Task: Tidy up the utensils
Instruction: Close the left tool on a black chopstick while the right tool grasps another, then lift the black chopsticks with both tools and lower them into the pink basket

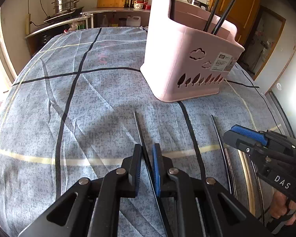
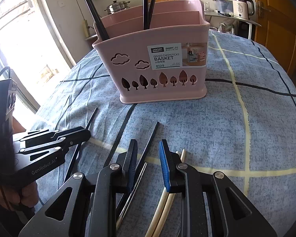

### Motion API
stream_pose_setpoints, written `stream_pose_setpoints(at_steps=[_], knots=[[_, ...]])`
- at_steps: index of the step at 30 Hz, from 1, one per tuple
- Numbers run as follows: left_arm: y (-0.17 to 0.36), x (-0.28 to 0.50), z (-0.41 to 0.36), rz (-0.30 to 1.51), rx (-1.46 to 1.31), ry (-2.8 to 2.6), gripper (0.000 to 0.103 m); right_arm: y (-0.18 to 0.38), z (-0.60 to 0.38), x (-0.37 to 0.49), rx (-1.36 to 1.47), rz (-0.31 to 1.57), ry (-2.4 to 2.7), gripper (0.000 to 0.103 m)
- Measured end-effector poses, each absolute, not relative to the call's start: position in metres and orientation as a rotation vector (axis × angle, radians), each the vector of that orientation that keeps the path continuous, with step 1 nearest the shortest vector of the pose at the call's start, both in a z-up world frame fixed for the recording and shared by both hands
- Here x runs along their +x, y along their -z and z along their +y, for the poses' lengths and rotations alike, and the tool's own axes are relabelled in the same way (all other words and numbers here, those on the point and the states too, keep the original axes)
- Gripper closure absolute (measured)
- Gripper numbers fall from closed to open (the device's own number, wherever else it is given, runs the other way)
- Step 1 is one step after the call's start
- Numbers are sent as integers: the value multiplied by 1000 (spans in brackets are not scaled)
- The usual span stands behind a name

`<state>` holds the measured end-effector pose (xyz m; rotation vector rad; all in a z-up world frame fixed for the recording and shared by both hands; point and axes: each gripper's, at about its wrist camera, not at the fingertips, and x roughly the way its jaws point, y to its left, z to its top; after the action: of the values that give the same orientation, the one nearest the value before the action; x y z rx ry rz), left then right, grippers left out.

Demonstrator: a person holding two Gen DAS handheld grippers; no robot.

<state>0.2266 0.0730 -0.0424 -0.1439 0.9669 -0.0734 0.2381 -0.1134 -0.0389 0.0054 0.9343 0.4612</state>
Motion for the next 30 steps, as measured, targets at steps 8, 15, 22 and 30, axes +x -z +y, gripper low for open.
stream_pose_setpoints(at_steps=[8, 15, 22, 30], knots=[[43, 246, 72, 964, -156, 76, 86, 47, -99, 250, -67, 949, -422, 90], [44, 248, 64, 932, -117, 46, 96, 41, -102, 246, -23, 940, -448, 96], [12, 226, 62, 850, -137, 86, 98, 1, -111, 230, 12, 834, -486, 96], [-51, 201, 56, 711, -137, 160, 98, -57, -121, 212, 43, 676, -509, 97]])
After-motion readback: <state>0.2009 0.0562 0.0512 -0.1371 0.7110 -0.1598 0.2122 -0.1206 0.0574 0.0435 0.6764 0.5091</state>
